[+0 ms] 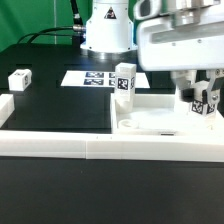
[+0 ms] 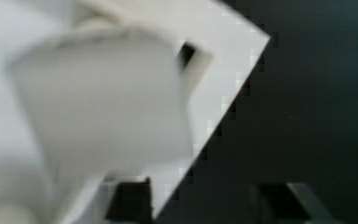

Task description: Assemble square table

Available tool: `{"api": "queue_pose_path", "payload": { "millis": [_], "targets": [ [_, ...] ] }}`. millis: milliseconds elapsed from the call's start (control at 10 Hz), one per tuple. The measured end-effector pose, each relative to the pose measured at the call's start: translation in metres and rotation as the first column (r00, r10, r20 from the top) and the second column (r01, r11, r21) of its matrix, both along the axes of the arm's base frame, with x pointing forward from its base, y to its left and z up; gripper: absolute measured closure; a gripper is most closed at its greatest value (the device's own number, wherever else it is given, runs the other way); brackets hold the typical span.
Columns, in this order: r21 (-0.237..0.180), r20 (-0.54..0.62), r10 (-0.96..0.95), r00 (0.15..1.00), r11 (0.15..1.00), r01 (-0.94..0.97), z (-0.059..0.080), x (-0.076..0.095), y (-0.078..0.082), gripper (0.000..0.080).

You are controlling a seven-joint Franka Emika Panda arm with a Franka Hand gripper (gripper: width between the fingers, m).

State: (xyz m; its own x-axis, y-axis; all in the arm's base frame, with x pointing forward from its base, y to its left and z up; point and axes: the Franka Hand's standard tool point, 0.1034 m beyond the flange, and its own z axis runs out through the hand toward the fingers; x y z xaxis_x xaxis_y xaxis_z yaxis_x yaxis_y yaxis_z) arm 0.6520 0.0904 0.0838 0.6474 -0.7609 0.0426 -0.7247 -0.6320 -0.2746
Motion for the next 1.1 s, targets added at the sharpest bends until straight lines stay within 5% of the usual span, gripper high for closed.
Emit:
{"api": "queue_pose_path", "payload": {
  "millis": [200,600,700,900,1100],
  "targets": [
    [-0.024,0.008,0.221,0.975,0.975,-0.22,0.012,0.005,0.009,0.023],
    [-0.098,0.025,0.461,0.887,0.884,-0.457,0.011,0.005,0.006,0.0153],
    [-0.097,0.013,0.491,0.871,0.868,-0.487,0.011,0.002,0.008,0.015],
    [-0.026,-0.115,0.609,0.785,0.788,-0.615,0.014,-0.011,0.025,0.015],
    [-0.079,-0.132,0.724,0.677,0.673,-0.735,0.013,-0.013,0.041,0.015]
  ]
}}
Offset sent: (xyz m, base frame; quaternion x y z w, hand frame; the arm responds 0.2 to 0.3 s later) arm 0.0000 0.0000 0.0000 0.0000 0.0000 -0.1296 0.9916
